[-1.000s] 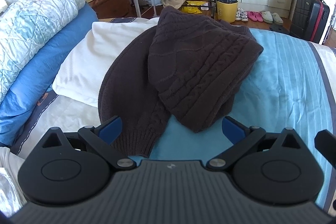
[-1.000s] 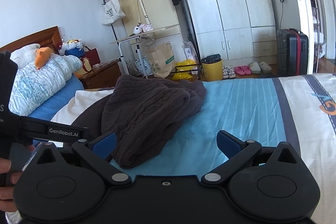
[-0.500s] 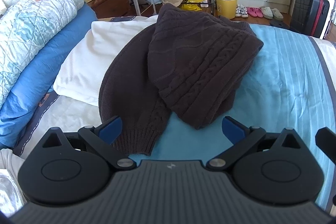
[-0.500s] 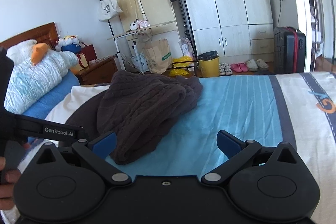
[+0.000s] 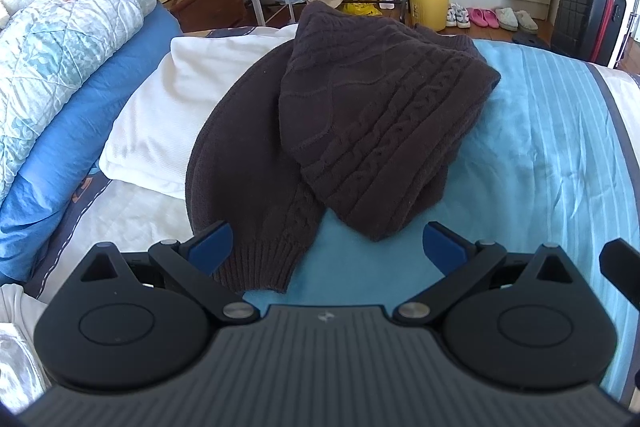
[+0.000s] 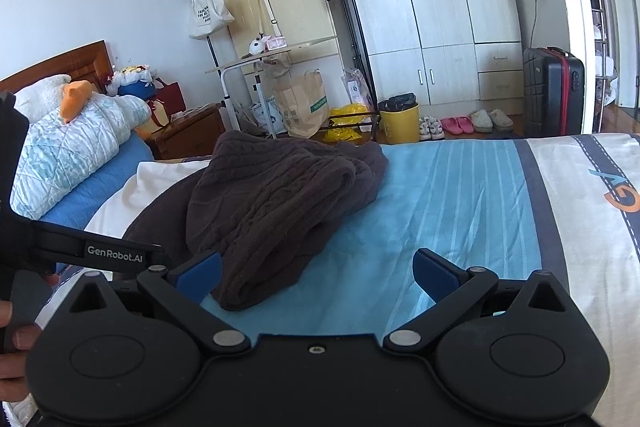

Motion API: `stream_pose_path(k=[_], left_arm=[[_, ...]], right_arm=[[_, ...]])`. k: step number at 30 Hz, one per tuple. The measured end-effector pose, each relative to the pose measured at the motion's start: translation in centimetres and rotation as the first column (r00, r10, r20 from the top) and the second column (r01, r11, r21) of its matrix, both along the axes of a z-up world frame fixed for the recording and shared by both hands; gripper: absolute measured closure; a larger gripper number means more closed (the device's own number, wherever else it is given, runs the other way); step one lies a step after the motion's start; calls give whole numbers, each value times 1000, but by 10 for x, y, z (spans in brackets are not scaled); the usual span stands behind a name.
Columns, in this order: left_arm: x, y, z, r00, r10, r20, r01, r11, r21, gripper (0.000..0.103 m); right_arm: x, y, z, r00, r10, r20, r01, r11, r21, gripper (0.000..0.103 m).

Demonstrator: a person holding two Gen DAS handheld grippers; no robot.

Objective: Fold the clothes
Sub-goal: 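Approach the dark brown cable-knit sweater with both grippers open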

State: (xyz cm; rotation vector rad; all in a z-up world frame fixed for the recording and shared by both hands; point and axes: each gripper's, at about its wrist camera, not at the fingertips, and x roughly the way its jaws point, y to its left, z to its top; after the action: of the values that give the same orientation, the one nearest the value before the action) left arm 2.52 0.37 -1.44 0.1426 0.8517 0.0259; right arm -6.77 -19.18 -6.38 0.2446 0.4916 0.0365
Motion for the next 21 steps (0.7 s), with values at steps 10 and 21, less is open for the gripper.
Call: stream_pose_path(k=[10,21], left_arm=[[-1,-1,-3,1000,0,-5,0,1000,10,0],[11,32,6,999,0,48,3,999,-42,0]], right_arm=[[1,0,-1,1000,1,-6,-1,1000,-2,0],[5,-7,-13,999,7,-32,-5,998,56,0]])
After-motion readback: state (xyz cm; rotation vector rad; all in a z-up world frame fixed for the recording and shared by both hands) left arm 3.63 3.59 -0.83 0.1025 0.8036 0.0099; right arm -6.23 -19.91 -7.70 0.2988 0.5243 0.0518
